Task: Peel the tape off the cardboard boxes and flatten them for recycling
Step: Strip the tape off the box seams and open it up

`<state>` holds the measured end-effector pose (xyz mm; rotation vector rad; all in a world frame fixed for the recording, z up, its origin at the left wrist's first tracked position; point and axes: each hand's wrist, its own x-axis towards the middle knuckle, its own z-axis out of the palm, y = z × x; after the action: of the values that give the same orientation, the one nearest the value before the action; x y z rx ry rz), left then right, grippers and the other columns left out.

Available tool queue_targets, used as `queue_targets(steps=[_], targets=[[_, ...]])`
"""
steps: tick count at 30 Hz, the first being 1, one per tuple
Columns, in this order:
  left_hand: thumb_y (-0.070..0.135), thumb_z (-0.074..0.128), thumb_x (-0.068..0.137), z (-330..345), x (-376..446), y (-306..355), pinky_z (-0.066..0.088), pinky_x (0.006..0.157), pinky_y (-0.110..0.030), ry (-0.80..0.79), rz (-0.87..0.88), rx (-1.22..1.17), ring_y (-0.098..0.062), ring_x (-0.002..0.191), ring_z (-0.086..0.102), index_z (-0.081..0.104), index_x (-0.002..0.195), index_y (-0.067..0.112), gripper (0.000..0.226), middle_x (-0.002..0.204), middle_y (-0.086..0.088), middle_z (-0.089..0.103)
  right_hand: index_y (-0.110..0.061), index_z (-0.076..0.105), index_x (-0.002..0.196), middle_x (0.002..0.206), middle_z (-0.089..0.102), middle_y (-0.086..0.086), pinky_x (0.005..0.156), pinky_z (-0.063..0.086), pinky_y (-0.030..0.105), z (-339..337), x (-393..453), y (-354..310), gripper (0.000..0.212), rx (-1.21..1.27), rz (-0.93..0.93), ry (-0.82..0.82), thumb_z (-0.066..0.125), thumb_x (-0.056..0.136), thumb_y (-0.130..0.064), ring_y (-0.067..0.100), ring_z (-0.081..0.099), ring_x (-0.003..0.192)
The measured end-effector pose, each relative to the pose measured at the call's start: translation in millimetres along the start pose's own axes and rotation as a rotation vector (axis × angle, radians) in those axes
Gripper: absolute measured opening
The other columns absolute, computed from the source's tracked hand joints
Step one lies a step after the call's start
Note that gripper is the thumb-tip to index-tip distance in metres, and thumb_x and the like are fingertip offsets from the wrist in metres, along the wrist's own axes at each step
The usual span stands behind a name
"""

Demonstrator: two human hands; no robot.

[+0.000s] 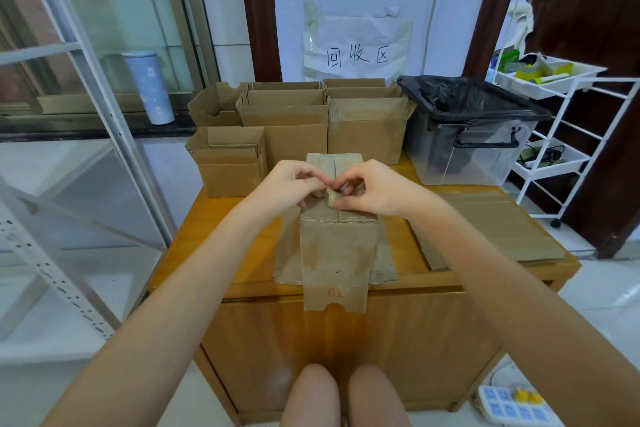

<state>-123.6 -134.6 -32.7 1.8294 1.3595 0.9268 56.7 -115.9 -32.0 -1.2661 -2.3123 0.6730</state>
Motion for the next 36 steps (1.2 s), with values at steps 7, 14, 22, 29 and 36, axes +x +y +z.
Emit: queue_targets(steps=[7, 14, 22, 29, 36], targets=[[0.009, 0.068, 0.087, -1.4, -5.6, -6.8, 0.047, 0.052, -0.015, 0.041, 0.051, -0.136, -0.006, 0.079, 0.064, 0.059, 0.101, 0.009, 0.017, 0.093, -0.002, 0.072, -0.016, 0.059, 0.095, 0.082, 0.057, -0.010, 0.071, 0.046, 0.016, 10.9, 0.6, -2.6, 0.012, -0.073, -0.029, 0.170, 0.068, 0.087, -0.019, 0.010, 0.059, 0.083], [0.029, 0.059, 0.094, 4.9, 0.9, 1.5, 0.045, 0.046, -0.012, -0.019, 0.045, 0.119, -0.003, 0.084, 0.058, 0.047, 0.136, 0.017, 0.046, 0.115, 0.004, 0.061, -0.009, 0.045, 0.092, 0.087, 0.058, 0.008, 0.063, 0.049, 0.031, 11.3, 4.2, -0.8, 0.014, 0.037, -0.134, 0.301, 0.059, 0.092, -0.010, 0.023, 0.056, 0.074], [0.035, 0.047, 0.099, 7.4, 13.5, 14.6, 0.044, 0.042, -0.015, -0.025, -0.028, 0.096, -0.010, 0.072, 0.062, 0.052, 0.127, 0.015, 0.035, 0.103, -0.007, 0.065, -0.017, 0.051, 0.097, 0.091, 0.063, -0.005, 0.075, 0.051, 0.044, 7.7, 12.2, 12.0, 0.011, -0.169, -0.187, 0.381, 0.059, 0.091, -0.020, 0.021, 0.059, 0.090], [0.020, 0.069, 0.087, 8.1, 22.0, 15.1, 0.050, 0.056, -0.021, -0.008, -0.024, 0.202, -0.014, 0.074, 0.062, 0.060, 0.109, 0.013, 0.025, 0.093, -0.002, 0.065, -0.010, 0.057, 0.090, 0.090, 0.064, 0.003, 0.078, 0.054, 0.031, 1.6, 20.0, 24.8, 0.021, 0.153, -0.164, 0.216, 0.069, 0.078, 0.002, 0.016, 0.064, 0.084], [0.019, 0.084, 0.071, 11.0, 25.6, 5.4, 0.048, 0.090, -0.033, 0.080, -0.014, 0.222, -0.012, 0.089, 0.061, 0.060, 0.103, 0.022, 0.040, 0.092, 0.008, 0.067, -0.010, 0.061, 0.121, 0.109, 0.067, 0.002, 0.089, 0.049, 0.020, -10.1, 22.1, 27.7, 0.034, 0.113, -0.072, 0.084, 0.066, 0.089, -0.019, 0.010, 0.062, 0.098]])
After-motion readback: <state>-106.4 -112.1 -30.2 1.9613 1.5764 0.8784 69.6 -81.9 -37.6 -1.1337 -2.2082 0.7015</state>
